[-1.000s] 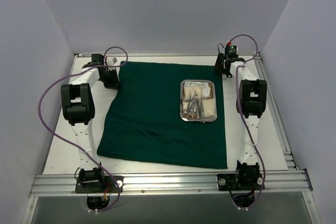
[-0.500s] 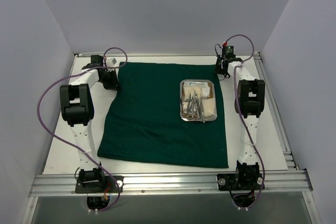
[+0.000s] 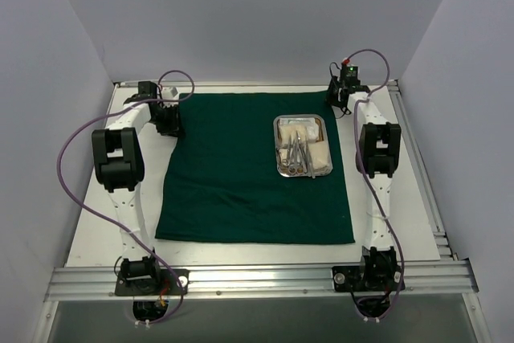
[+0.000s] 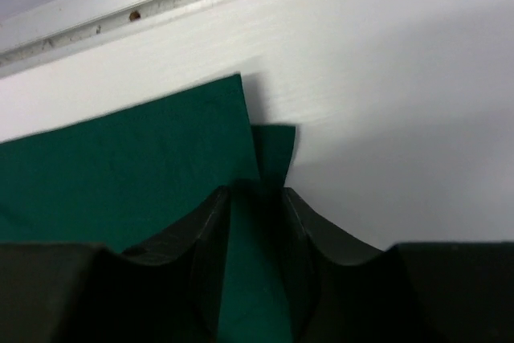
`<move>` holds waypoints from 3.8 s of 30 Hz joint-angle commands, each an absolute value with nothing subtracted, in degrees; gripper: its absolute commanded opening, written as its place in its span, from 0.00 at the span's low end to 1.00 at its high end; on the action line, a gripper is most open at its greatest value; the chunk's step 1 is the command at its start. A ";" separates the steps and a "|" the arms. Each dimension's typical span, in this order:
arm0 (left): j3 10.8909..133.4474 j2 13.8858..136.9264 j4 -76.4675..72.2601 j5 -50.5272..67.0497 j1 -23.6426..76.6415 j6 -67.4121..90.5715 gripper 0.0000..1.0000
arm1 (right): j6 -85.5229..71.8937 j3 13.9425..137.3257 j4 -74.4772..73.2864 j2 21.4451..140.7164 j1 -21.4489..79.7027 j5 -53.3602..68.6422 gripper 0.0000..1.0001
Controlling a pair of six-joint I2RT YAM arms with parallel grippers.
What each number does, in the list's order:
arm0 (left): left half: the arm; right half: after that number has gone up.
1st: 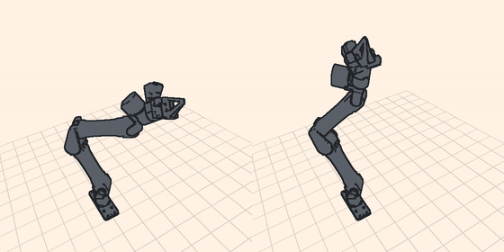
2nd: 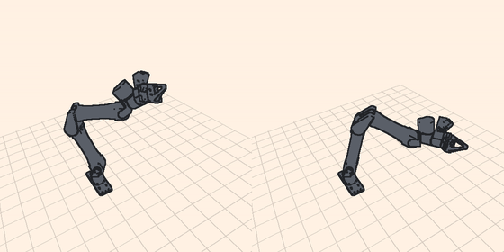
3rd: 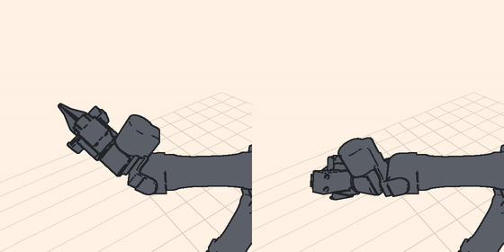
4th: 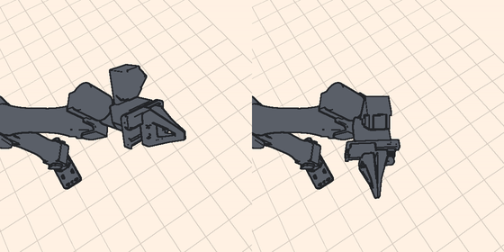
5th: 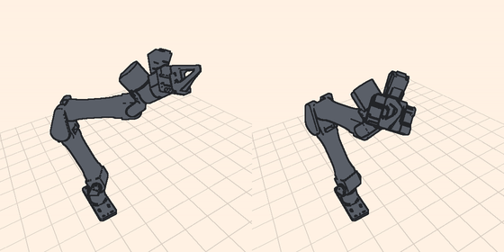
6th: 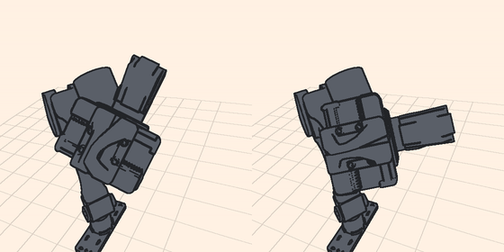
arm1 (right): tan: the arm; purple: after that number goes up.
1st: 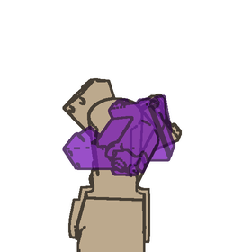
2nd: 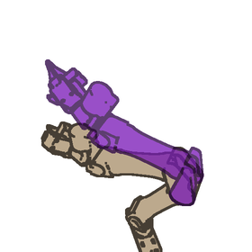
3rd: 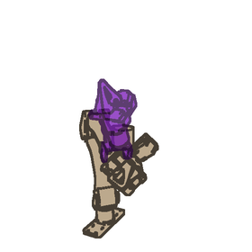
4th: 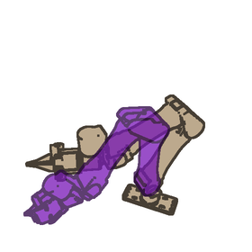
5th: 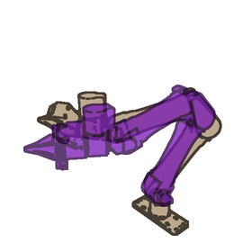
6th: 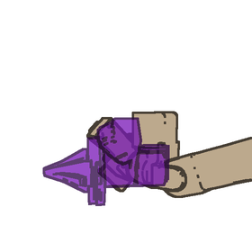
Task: Open and lay out the surgical kit
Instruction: Smooth out the surgical kit at the center of the board.
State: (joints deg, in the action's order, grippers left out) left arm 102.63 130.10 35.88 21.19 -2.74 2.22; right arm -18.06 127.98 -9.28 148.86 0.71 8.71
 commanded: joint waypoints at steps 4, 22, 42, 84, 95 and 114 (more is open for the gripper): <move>103.98 122.18 42.26 20.74 -4.57 -2.37 0.55 | -15.21 114.12 -8.00 133.88 -1.67 6.86 0.40; 91.83 106.69 47.64 25.04 -10.11 -13.89 0.65 | 1.84 67.07 5.70 92.55 47.52 3.96 0.42; 106.17 128.05 42.10 19.86 -1.93 -7.12 0.62 | 2.02 78.65 10.38 120.40 75.41 -3.16 0.40; 86.97 100.82 49.12 25.93 -3.78 -14.67 0.42 | -21.17 65.91 23.20 107.91 51.52 5.72 0.05; 59.26 91.85 51.77 9.78 2.45 -25.66 0.35 | -27.59 69.43 20.05 118.12 47.46 -2.19 0.00; 58.26 88.86 62.84 7.10 7.56 -32.26 0.44 | -21.27 77.95 12.14 115.25 42.54 -0.62 0.00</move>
